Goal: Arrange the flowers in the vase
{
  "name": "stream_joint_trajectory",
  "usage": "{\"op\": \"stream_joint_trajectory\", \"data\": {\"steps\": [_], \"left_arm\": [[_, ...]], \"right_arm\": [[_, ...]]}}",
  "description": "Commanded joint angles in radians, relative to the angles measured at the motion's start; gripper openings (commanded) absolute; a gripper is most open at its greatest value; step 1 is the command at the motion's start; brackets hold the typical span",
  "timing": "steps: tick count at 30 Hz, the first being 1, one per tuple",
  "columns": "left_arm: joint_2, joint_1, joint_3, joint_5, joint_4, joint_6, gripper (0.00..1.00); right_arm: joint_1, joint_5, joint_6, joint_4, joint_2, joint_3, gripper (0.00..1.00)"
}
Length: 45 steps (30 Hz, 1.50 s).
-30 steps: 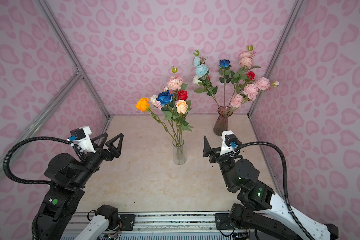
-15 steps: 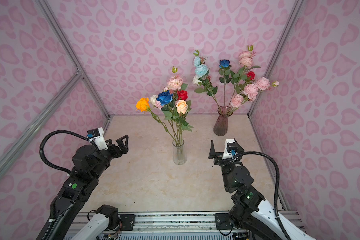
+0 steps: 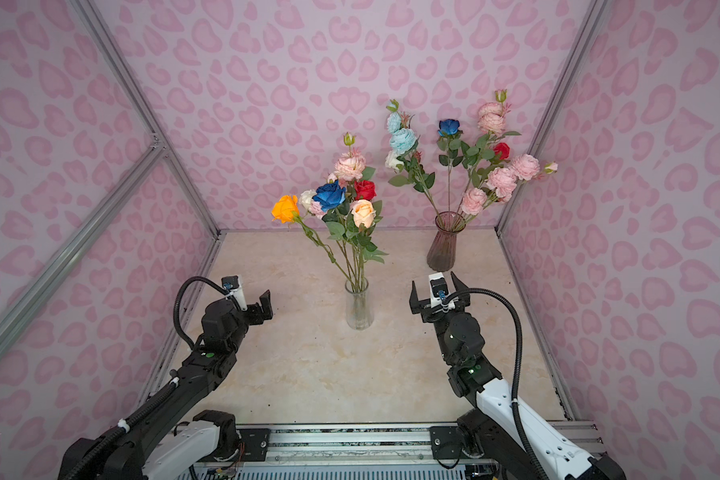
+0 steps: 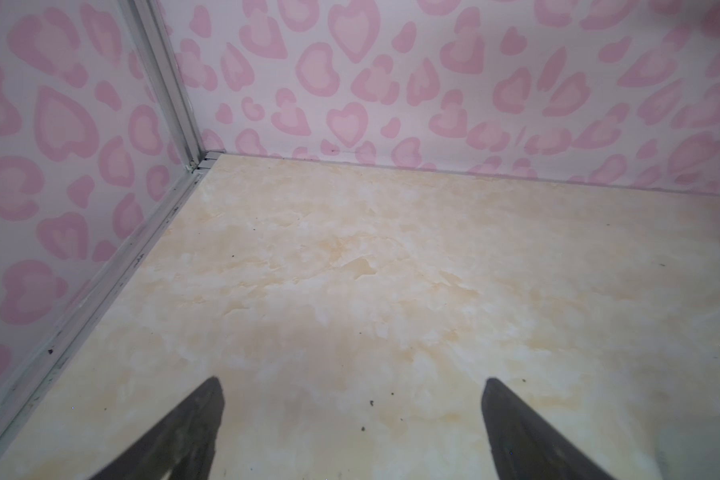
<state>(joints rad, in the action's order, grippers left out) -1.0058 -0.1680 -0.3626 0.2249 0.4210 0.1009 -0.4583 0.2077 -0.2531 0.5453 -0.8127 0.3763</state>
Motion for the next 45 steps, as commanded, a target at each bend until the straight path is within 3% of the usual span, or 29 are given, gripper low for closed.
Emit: {"op": "stream_joint_trajectory", "data": {"steps": [1,5,11,13,15,22,28,33,35,37,42,45], "left_arm": [[-0.048,0.021,0.063,0.125,0.297,-0.116,0.98],[-0.160,0.093,0.152,0.060,0.503,-0.067,0.98],[-0.475,0.163,0.138,-0.117,0.788,-0.055,0.98],[-0.447,0.168,0.065,-0.171,0.594,-0.078,0.98],[-0.464,0.185,0.037,-0.208,0.554,-0.069,0.98],[-0.467,0.202,0.028,-0.231,0.545,-0.059,0.98],[-0.467,0.202,0.029,-0.231,0.545,-0.059,0.98],[-0.466,0.202,0.029,-0.231,0.545,-0.060,0.98],[-0.467,0.202,0.030,-0.230,0.544,-0.060,0.98],[-0.466,0.202,0.029,-0.231,0.545,-0.059,0.98],[-0.466,0.203,0.029,-0.230,0.545,-0.059,0.98],[-0.467,0.202,0.030,-0.230,0.545,-0.060,0.98]], "right_arm": [[0.011,-0.093,-0.057,0.042,-0.014,-0.023,0.99],[0.037,-0.090,-0.035,0.071,-0.008,-0.069,0.99],[0.064,-0.114,-0.051,0.064,-0.002,-0.096,0.99],[0.068,-0.128,-0.082,0.058,0.010,-0.112,0.99],[0.071,-0.142,-0.117,0.068,0.015,-0.134,0.99],[0.105,-0.183,-0.144,0.195,-0.058,-0.193,0.99],[0.154,-0.255,-0.137,0.289,-0.234,-0.198,0.99],[0.225,-0.214,-0.035,0.581,-0.482,-0.270,0.99],[0.256,-0.226,-0.009,0.779,-0.620,-0.306,1.00],[0.266,-0.135,0.042,1.008,-0.741,-0.345,1.00],[0.304,-0.020,0.122,0.967,-0.818,-0.254,1.00],[0.321,0.073,0.187,0.666,-0.741,-0.159,1.00]]}}
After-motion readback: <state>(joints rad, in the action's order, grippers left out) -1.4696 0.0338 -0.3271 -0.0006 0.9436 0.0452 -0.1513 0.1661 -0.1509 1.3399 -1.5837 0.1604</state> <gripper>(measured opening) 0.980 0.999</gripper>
